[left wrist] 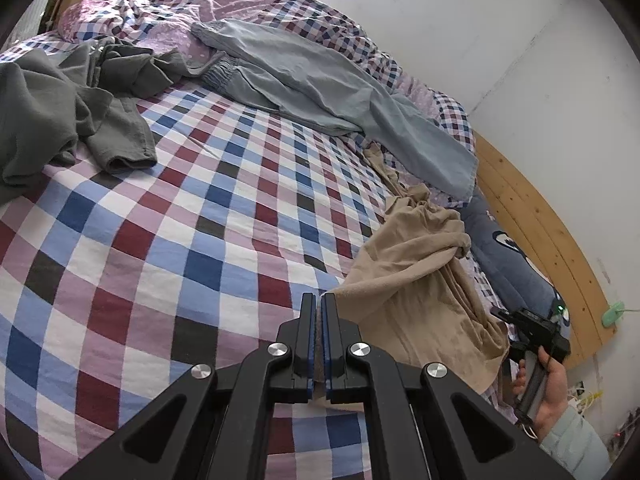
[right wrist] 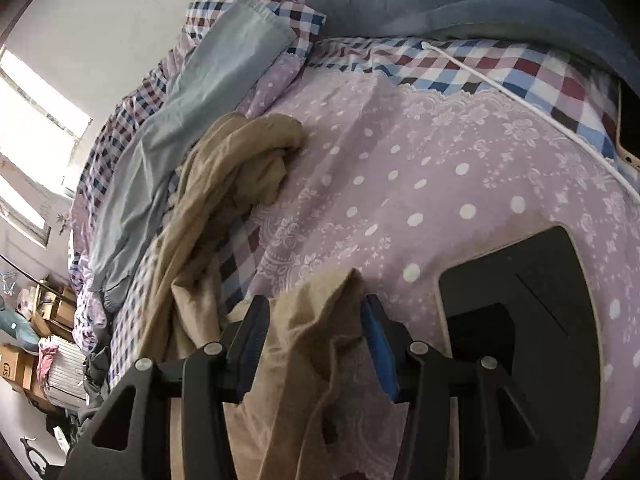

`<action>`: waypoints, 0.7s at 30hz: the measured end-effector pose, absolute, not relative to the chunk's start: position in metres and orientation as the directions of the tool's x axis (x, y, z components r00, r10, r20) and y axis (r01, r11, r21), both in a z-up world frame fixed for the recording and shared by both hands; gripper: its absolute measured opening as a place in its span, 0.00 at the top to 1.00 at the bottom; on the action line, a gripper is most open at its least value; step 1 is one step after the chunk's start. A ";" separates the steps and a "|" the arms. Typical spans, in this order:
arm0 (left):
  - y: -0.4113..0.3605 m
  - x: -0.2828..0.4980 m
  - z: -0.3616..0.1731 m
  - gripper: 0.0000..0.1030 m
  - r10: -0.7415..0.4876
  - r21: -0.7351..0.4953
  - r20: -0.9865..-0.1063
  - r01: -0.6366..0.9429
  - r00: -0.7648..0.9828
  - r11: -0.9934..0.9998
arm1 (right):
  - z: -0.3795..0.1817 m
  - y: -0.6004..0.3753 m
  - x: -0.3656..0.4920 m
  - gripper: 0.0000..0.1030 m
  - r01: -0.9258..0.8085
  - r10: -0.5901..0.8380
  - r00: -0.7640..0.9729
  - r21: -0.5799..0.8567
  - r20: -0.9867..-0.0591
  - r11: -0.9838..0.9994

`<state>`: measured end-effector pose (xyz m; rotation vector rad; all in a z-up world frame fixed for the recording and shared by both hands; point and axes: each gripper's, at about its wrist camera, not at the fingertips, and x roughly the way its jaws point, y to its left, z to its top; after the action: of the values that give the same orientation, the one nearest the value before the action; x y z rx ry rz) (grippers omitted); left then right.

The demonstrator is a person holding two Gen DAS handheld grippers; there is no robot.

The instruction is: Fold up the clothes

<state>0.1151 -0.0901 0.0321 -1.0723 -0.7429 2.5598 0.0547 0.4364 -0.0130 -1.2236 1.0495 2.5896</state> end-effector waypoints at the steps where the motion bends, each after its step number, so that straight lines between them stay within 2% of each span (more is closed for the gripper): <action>1: -0.089 0.115 0.032 0.99 0.430 -0.550 -0.587 -0.051 -0.685 -0.833 | -0.015 0.438 0.053 0.51 -0.353 -0.196 -0.677 0.547 -0.710 -0.759; 3: -0.089 0.114 0.031 0.99 0.439 -0.553 -0.588 -0.058 -0.680 -0.831 | -0.015 0.439 0.054 0.54 -0.347 -0.191 -0.687 0.547 -0.701 -0.762; 5: -0.091 0.115 0.033 0.99 0.443 -0.562 -0.579 -0.058 -0.684 -0.825 | -0.016 0.441 0.055 0.81 -0.355 -0.184 -0.686 0.544 -0.704 -0.760; 6: -0.093 0.115 0.033 0.99 0.446 -0.570 -0.572 -0.057 -0.688 -0.819 | -0.017 0.442 0.057 0.98 -0.367 -0.179 -0.680 0.541 -0.712 -0.757; 21: -0.138 0.164 0.074 0.99 0.432 -0.621 -0.442 -0.079 -0.786 -0.780 | 0.035 0.436 0.166 0.99 -0.342 -0.089 -0.785 0.549 -0.613 -0.763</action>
<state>0.1642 -0.1376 0.0740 -0.8487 -0.8639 2.5859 0.1665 0.4359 0.0351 -0.9611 1.0127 2.6526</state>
